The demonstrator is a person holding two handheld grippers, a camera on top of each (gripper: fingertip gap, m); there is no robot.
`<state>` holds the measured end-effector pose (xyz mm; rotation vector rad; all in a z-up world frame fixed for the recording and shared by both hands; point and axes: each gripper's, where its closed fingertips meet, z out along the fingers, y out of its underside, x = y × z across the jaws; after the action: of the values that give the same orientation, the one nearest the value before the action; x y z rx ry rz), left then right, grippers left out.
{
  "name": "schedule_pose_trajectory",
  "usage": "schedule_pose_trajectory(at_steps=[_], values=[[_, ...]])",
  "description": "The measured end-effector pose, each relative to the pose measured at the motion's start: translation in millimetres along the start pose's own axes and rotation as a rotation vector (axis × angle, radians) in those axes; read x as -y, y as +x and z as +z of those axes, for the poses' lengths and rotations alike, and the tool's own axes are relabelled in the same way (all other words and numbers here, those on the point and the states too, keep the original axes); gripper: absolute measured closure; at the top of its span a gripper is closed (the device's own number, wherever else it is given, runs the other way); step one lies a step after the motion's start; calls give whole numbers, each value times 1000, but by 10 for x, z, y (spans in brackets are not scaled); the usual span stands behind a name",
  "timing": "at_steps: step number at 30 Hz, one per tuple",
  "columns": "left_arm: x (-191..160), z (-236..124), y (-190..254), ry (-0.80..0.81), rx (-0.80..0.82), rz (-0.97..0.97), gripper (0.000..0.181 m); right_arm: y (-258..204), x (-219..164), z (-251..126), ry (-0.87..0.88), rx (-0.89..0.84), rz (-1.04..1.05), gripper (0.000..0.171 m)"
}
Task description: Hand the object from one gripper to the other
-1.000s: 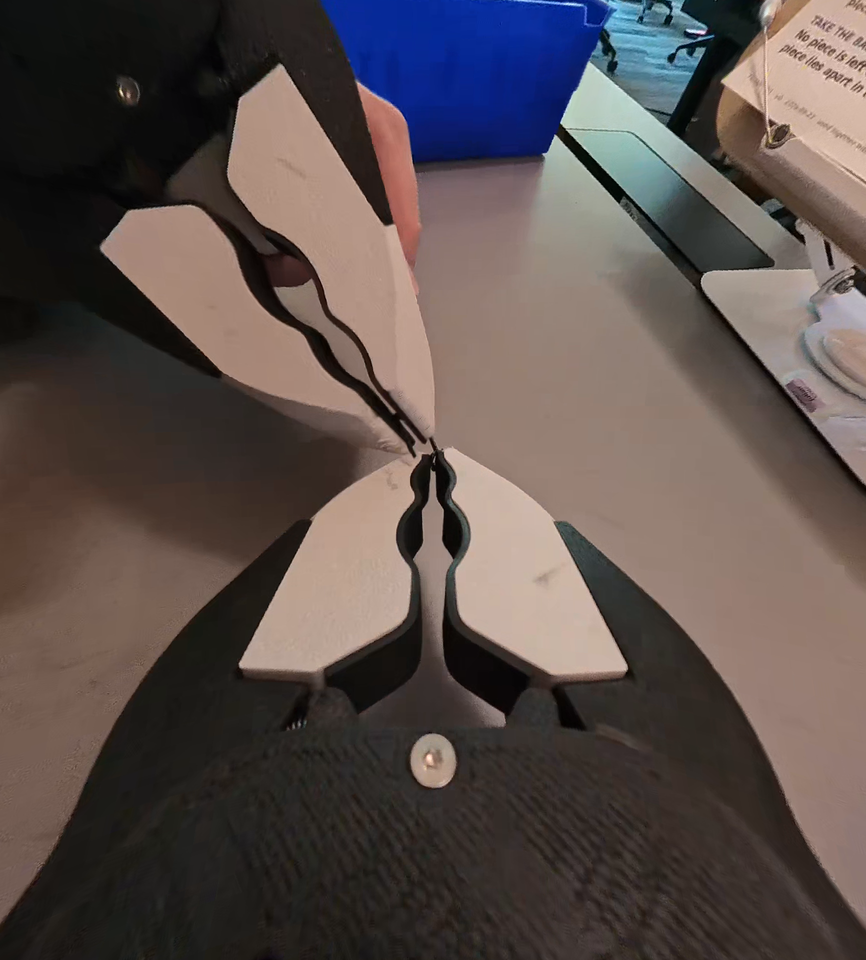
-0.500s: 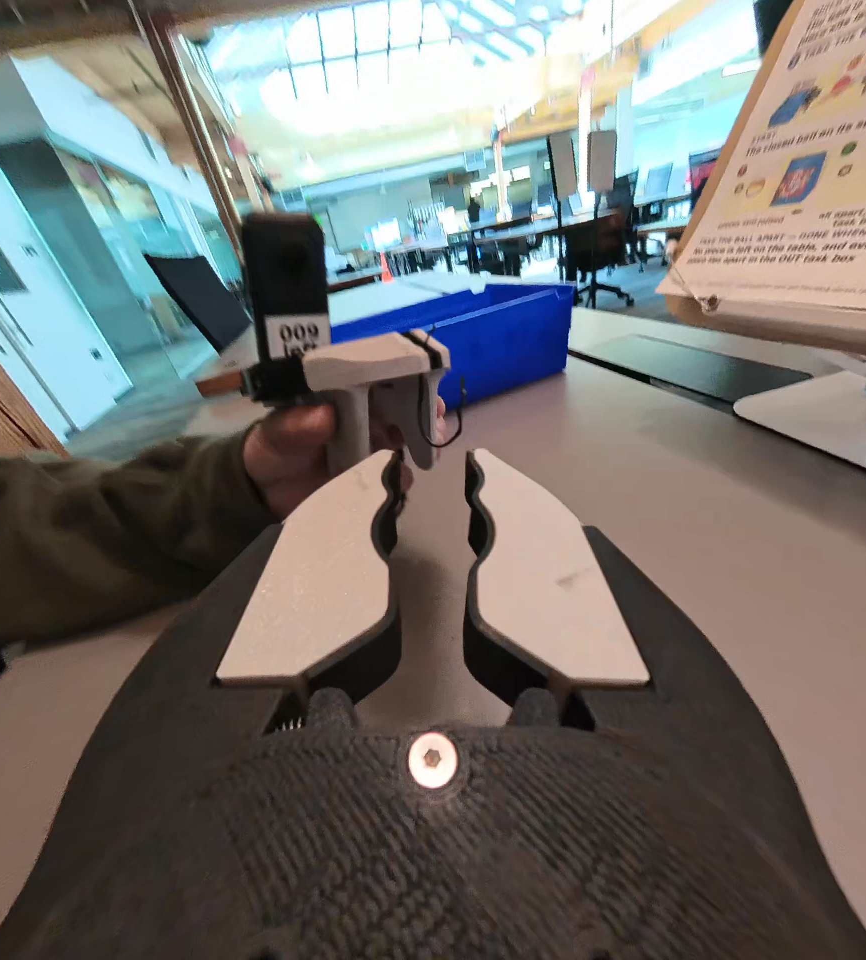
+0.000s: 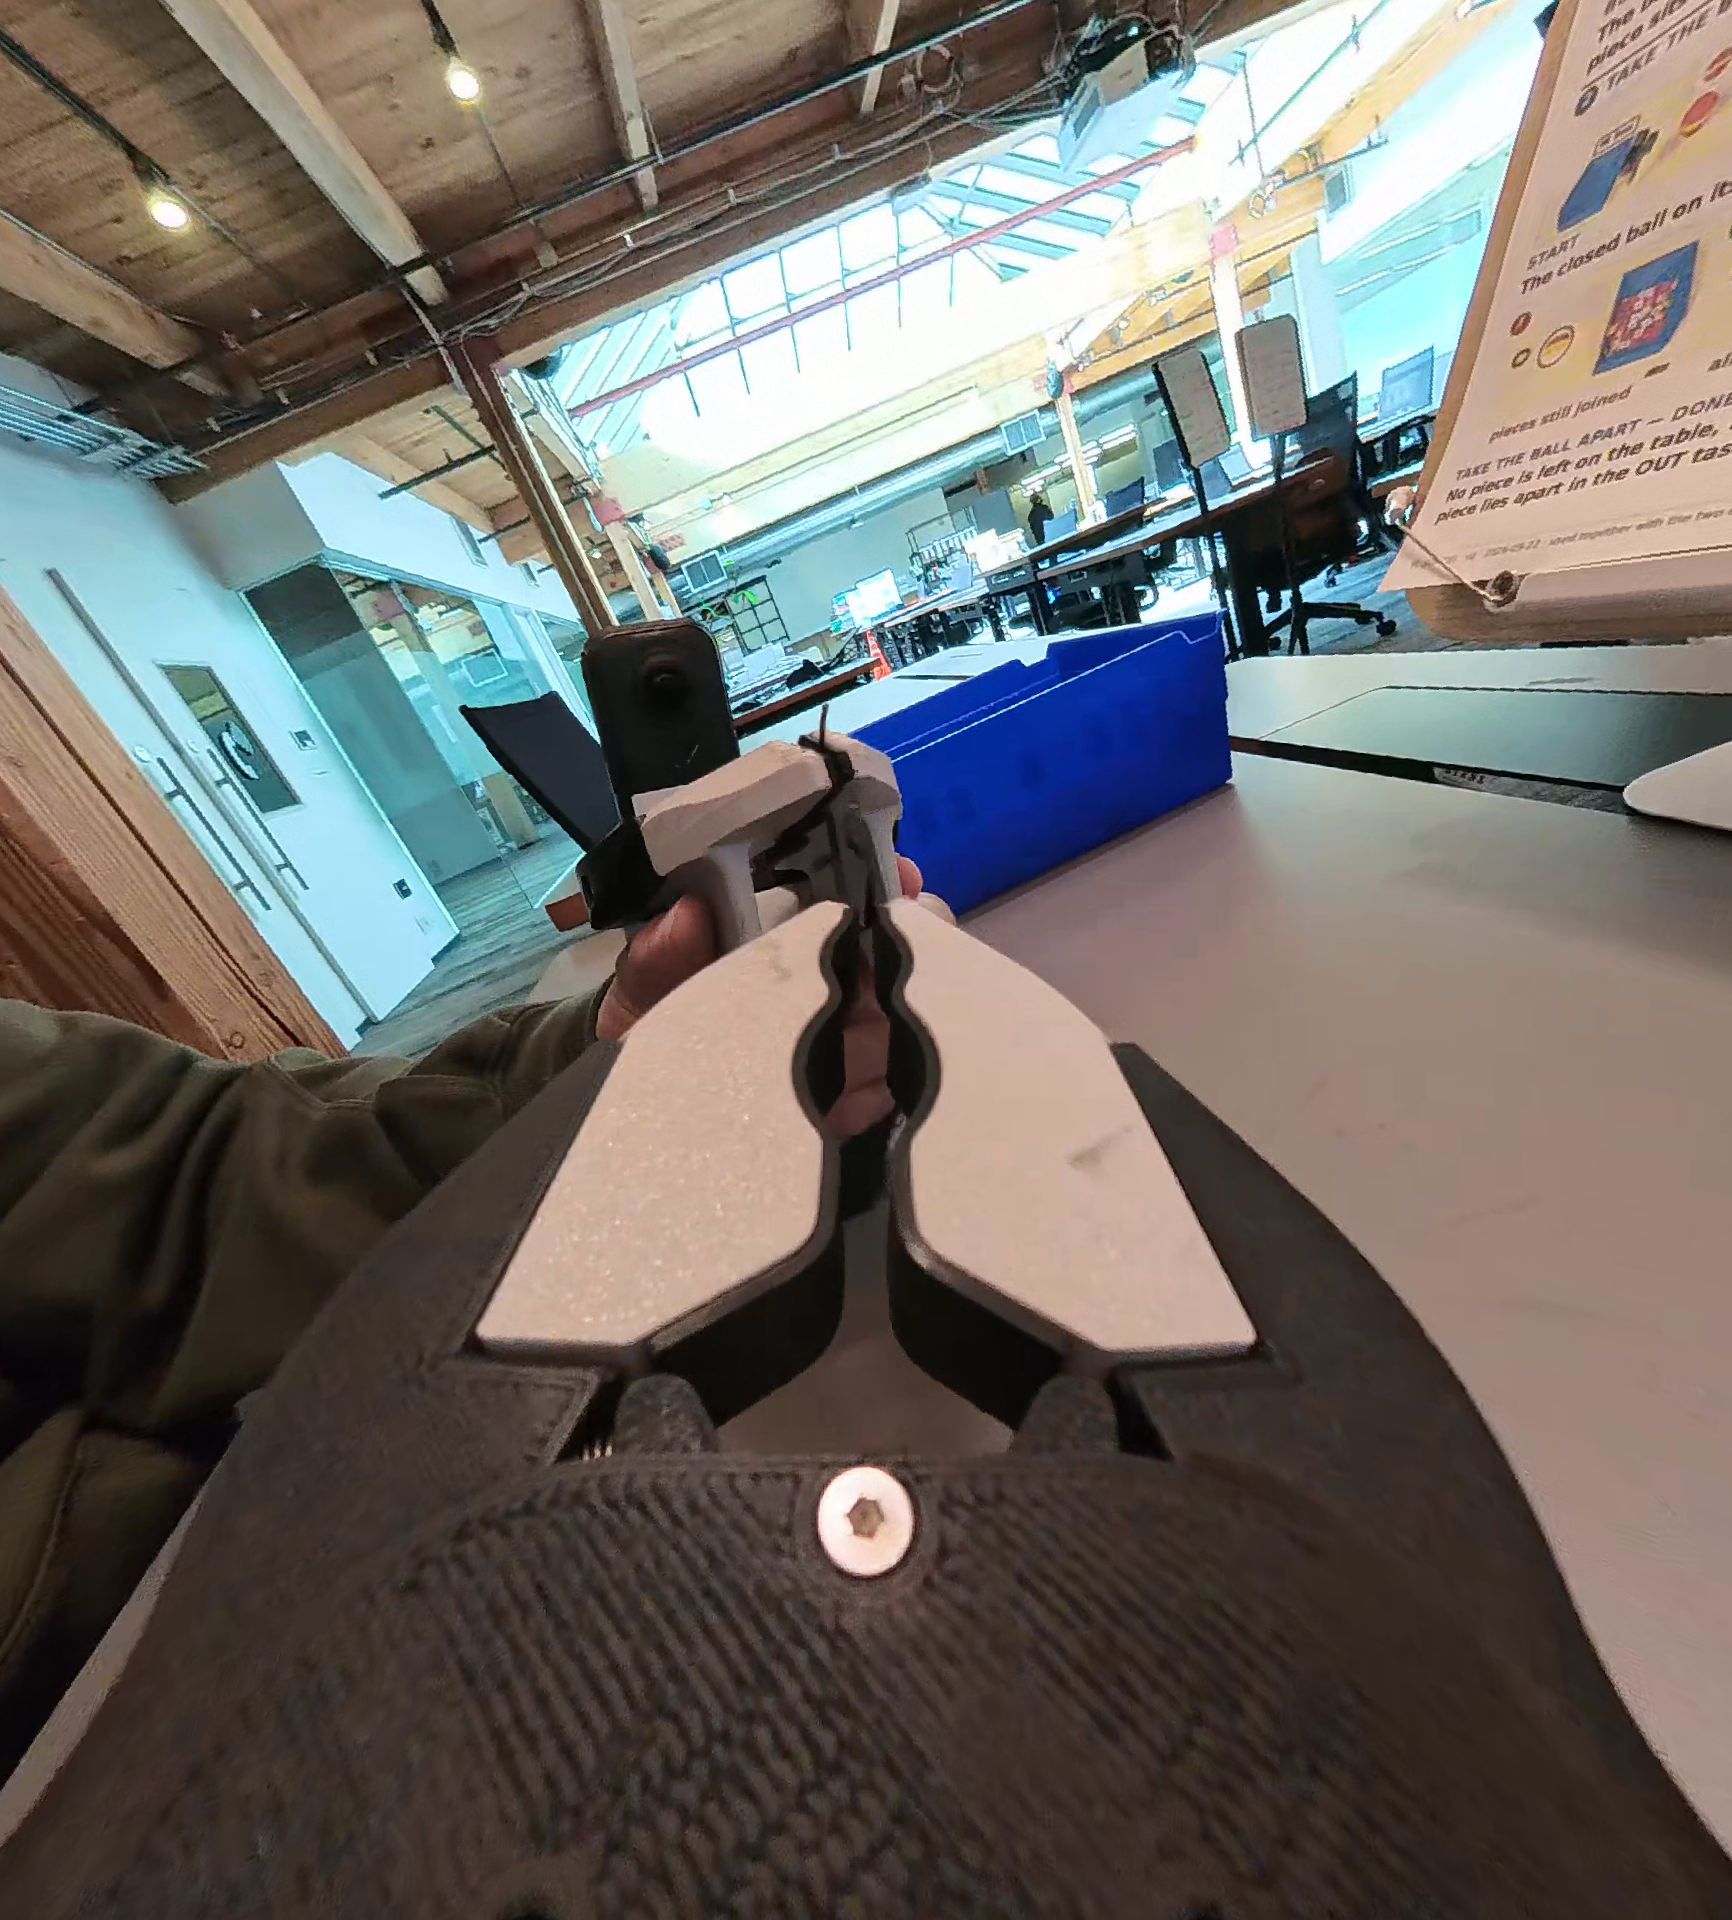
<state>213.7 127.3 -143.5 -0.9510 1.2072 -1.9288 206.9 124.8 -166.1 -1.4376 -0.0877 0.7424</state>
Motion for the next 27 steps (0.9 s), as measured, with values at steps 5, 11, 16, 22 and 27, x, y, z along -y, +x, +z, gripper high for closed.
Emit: schedule_pose_trajectory(at_steps=[5, 11, 16, 22, 27], values=[[-57, -14, -97, -49, 65, 38, 174, 133, 87, -84, -6, -114, -114, 170], [-363, -20, -250, -253, 178, 194, 154, 967, 724, -1205, 13, -835, -356, 170], [-561, 17, -236, -365, 182, 227, 155, 1461, 1115, -2421, -126, -1315, -407, 170], [-659, 55, -173, -425, 158, 289, 155, 1902, 915, -2653, -344, -1360, -276, 170], [-640, 35, -218, -419, 171, 245, 155, 2016, 742, -2522, -449, -1280, -243, 169]])
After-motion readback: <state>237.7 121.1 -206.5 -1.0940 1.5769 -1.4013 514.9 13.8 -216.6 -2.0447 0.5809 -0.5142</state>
